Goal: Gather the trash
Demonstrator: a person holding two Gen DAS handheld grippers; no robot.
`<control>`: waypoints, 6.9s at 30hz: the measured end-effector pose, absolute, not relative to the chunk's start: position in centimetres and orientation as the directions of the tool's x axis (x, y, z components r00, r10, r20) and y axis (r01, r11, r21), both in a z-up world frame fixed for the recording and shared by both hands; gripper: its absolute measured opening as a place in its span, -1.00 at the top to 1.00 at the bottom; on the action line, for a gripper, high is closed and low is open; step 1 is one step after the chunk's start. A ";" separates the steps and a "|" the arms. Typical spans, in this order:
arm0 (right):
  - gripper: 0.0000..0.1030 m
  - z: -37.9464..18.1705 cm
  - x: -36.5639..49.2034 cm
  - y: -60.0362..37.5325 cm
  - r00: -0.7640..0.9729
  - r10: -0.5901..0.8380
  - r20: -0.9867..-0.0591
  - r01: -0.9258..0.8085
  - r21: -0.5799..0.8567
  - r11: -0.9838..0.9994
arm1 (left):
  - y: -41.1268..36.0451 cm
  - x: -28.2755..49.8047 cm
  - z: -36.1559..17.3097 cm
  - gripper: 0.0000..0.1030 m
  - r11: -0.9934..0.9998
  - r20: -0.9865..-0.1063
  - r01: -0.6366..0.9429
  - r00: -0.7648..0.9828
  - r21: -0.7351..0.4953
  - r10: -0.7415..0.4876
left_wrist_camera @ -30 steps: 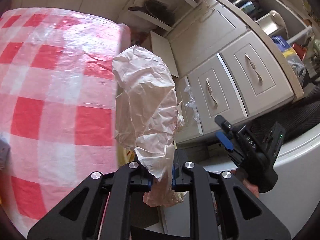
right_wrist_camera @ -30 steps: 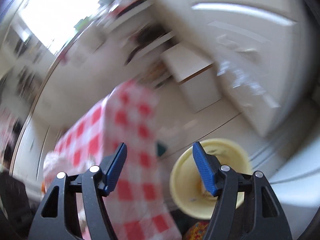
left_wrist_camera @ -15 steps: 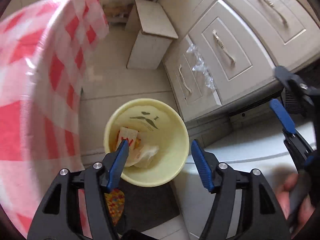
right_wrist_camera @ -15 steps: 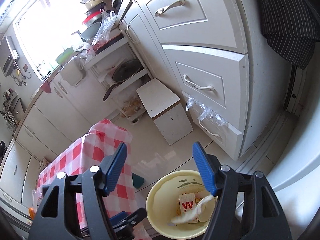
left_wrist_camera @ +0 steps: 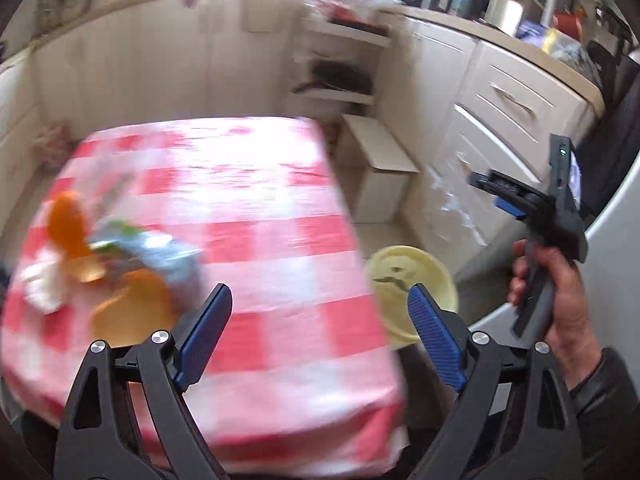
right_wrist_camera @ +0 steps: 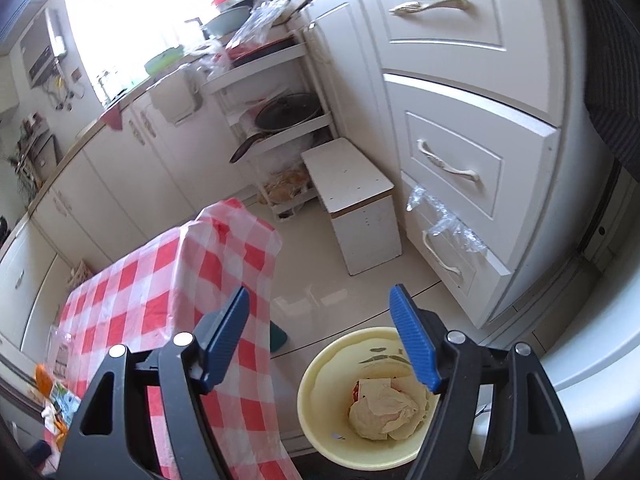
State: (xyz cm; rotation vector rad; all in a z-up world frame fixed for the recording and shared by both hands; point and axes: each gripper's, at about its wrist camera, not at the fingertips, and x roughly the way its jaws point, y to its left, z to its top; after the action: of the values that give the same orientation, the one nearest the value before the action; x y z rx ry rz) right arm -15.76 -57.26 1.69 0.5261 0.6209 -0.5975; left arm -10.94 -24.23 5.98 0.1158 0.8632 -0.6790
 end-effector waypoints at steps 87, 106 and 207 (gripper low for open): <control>0.43 -4.3 -5.0 -26.5 0.594 0.320 -0.738 0.070 0.443 0.894 | 0.7 4.4 -2.7 -0.75 0.962 -0.803 0.092 0.534 -0.256 -0.265; 0.88 -3.5 -5.8 -26.5 0.596 0.369 -0.713 0.025 0.476 0.879 | -2.9 8.1 -4.2 0.77 0.964 -0.801 0.150 0.535 -0.221 -0.267; -0.57 2.4 -12.5 -37.0 0.774 -0.183 -0.606 0.425 0.283 0.860 | -4.1 -13.0 1.5 -0.80 0.899 -0.787 0.386 0.479 -0.209 -0.389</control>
State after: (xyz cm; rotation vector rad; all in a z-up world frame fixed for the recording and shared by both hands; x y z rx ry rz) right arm -12.50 -36.97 2.41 0.4255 0.6020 -0.3400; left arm -12.98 -4.15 1.49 -0.0032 0.9615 -0.4726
